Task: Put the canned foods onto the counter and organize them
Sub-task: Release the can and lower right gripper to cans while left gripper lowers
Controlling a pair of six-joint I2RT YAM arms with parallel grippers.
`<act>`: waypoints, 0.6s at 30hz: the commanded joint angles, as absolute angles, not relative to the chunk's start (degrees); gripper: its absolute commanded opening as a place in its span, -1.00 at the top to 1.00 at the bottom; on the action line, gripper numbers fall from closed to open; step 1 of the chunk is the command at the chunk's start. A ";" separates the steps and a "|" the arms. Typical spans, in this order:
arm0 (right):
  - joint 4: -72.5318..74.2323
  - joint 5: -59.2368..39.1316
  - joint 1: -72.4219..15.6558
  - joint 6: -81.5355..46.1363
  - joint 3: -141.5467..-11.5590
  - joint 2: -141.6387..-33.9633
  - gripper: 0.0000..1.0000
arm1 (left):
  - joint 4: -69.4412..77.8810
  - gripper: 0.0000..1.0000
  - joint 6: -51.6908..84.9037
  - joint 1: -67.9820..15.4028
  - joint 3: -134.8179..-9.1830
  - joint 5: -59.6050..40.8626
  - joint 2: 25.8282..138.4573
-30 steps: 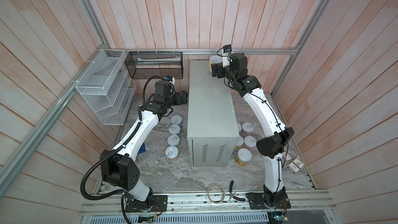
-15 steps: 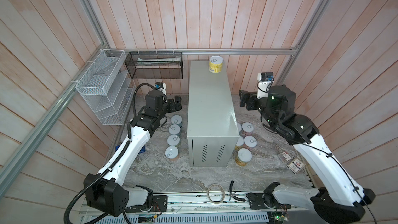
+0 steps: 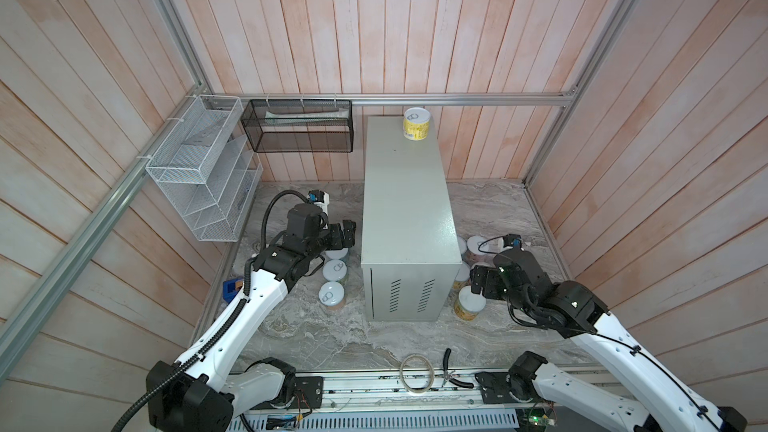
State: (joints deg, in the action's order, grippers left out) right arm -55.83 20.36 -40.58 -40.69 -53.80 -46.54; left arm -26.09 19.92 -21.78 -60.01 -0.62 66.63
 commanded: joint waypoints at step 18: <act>-48.16 15.66 -42.80 -49.67 -39.73 -49.21 -0.93 | -20.64 -0.99 21.57 -21.62 -53.19 -1.78 66.44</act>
